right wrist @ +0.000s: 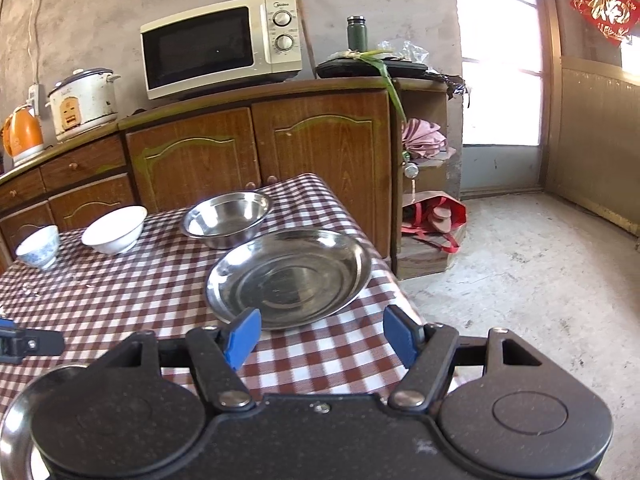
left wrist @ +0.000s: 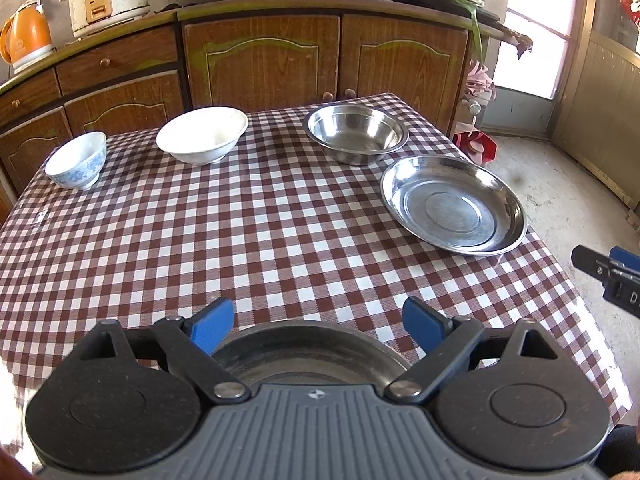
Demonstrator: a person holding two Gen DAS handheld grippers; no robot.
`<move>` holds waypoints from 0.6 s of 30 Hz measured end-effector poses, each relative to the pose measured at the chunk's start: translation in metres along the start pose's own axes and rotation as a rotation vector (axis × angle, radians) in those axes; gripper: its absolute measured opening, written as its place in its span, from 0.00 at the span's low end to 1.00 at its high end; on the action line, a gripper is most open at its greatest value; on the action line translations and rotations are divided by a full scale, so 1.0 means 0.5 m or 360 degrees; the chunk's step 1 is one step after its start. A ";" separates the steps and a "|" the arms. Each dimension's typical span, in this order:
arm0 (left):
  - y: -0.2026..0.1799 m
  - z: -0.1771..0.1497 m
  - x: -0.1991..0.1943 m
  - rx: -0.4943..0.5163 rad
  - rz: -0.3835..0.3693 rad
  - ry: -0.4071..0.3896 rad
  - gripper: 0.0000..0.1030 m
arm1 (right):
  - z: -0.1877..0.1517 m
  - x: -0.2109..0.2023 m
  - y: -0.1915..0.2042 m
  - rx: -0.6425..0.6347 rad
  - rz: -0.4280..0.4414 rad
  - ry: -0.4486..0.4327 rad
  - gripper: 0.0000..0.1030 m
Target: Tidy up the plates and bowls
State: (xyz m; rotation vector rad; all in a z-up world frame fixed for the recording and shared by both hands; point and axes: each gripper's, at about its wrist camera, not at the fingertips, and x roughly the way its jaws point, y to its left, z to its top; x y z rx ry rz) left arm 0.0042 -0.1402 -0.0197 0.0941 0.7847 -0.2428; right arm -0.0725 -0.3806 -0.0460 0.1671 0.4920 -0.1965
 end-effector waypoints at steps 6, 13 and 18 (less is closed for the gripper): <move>-0.015 0.005 0.005 0.0000 -0.0014 0.0006 0.92 | 0.017 0.018 -0.030 -0.0005 -0.0046 -0.0024 0.78; -0.030 0.012 0.013 -0.0004 -0.0013 0.0014 0.92 | 0.028 0.037 -0.054 0.0000 -0.0066 -0.0023 0.78; -0.039 0.015 0.023 -0.0007 -0.0016 0.0026 0.92 | 0.032 0.046 -0.058 -0.0008 -0.0049 -0.0007 0.78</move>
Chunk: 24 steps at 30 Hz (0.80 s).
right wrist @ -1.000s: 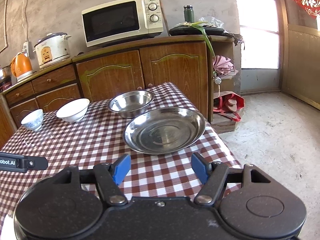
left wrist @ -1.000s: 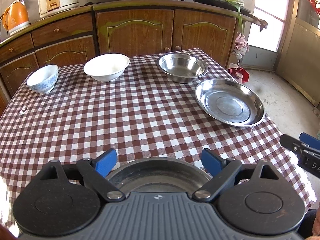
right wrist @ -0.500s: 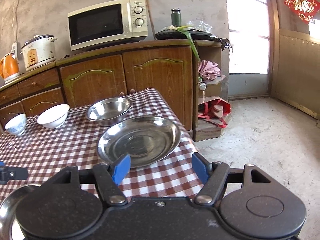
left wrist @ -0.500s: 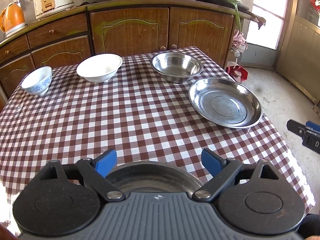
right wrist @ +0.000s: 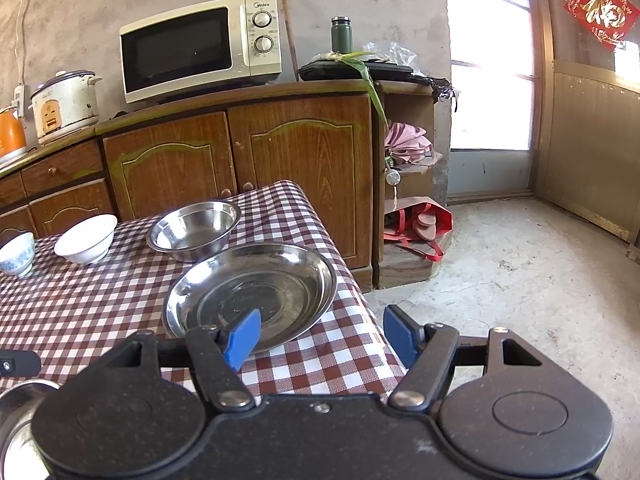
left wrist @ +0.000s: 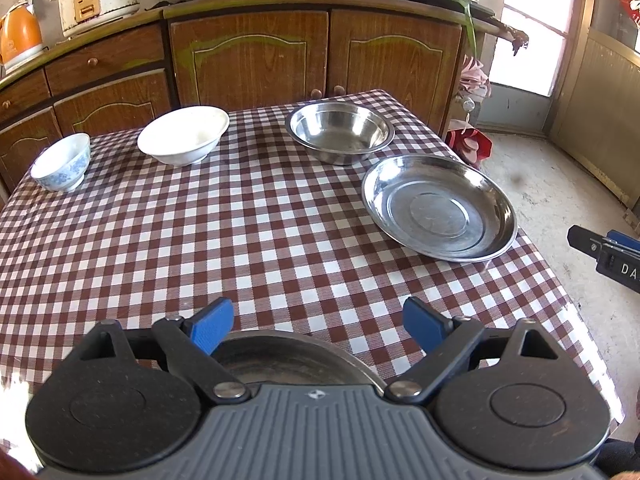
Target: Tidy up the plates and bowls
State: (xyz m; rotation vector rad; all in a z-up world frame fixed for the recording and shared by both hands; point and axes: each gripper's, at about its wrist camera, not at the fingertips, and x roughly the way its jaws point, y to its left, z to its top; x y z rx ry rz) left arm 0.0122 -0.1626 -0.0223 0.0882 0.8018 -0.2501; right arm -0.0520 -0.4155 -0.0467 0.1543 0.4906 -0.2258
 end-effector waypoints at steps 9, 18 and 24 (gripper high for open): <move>-0.011 0.013 0.026 -0.0015 -0.0020 0.0017 0.92 | 0.005 0.020 -0.004 0.0016 0.0038 0.0022 0.78; -0.027 0.037 0.055 -0.0035 -0.0021 0.0027 0.92 | 0.015 0.046 -0.006 0.0056 0.0050 0.0023 0.78; -0.042 0.048 0.071 -0.0071 -0.0040 0.0050 0.92 | 0.021 0.069 -0.012 0.0086 0.0050 0.0025 0.78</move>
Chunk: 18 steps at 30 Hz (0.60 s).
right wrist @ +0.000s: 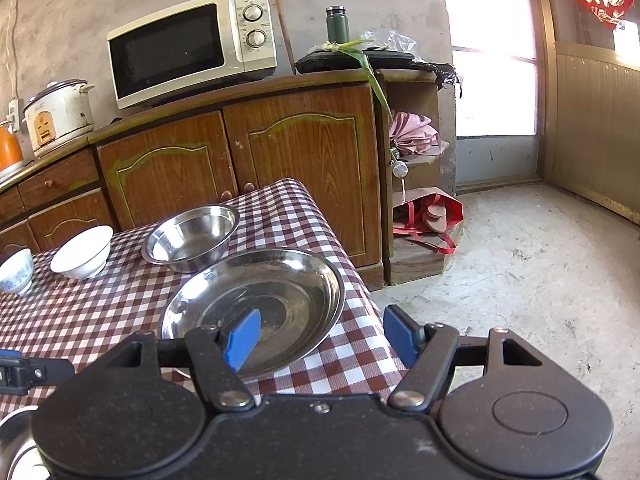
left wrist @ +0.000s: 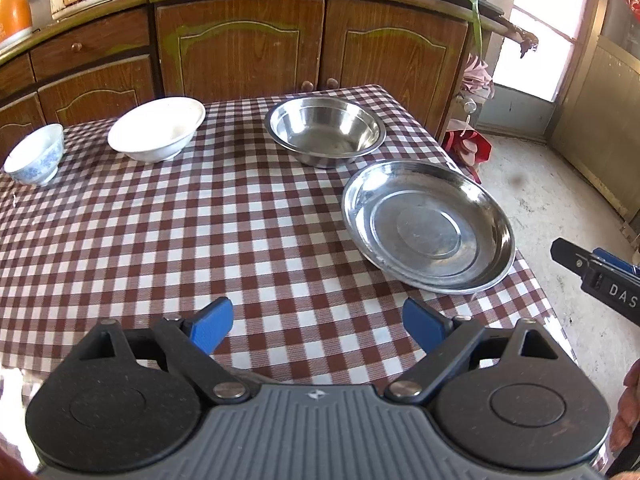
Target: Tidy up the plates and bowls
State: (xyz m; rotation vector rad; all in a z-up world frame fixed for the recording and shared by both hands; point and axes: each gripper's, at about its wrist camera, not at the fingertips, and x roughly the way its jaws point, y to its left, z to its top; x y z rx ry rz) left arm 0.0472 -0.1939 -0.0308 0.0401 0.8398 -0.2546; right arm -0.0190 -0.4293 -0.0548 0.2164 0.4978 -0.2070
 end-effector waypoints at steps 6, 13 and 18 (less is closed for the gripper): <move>-0.022 0.008 0.016 0.0015 0.0001 0.0004 0.92 | 0.007 0.021 -0.005 0.0002 0.0007 0.0005 0.79; -0.038 0.020 0.041 0.0026 0.0015 0.0006 0.92 | 0.030 0.058 -0.018 0.0022 0.0013 0.0015 0.79; -0.039 0.025 0.061 0.0009 0.0027 0.0020 0.92 | 0.038 0.091 -0.014 -0.0048 0.0010 0.0047 0.79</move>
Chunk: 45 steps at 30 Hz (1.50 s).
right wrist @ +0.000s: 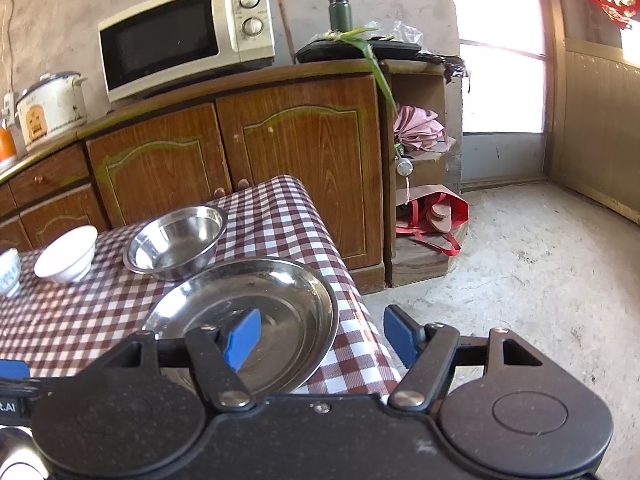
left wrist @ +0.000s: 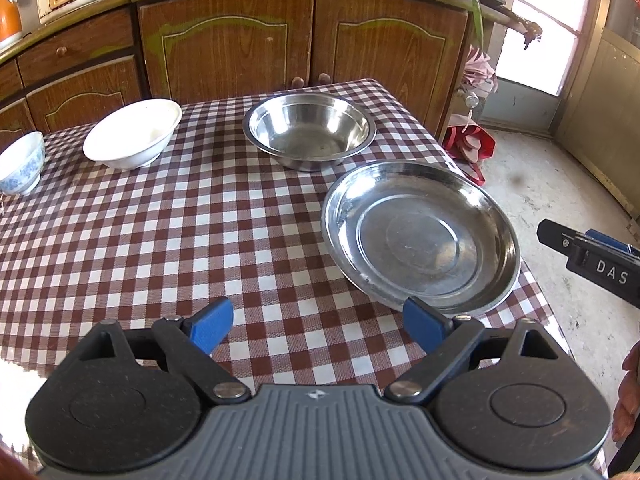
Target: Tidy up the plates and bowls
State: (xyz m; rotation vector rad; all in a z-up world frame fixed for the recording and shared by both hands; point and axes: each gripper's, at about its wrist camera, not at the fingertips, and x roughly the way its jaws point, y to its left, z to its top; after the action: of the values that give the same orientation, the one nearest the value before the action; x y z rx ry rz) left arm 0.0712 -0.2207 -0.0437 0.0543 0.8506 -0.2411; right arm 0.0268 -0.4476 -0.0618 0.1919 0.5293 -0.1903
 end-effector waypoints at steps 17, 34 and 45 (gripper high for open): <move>-0.011 0.026 0.062 -0.0037 0.0023 0.0030 0.92 | 0.020 0.097 -0.015 -0.0159 0.0017 0.0098 0.79; -0.014 0.045 0.128 -0.0054 0.0074 0.0075 0.92 | 0.031 0.139 -0.044 -0.0090 -0.0025 0.0110 0.79; -0.022 0.055 0.155 -0.0017 0.0100 0.0074 0.92 | 0.029 0.155 -0.045 -0.0097 -0.0033 0.0132 0.79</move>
State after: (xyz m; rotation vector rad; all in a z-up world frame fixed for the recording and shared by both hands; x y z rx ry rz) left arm 0.1380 -0.2501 -0.0834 0.0768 0.8948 -0.1772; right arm 0.0942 -0.4827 -0.0925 0.1354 0.6192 -0.1869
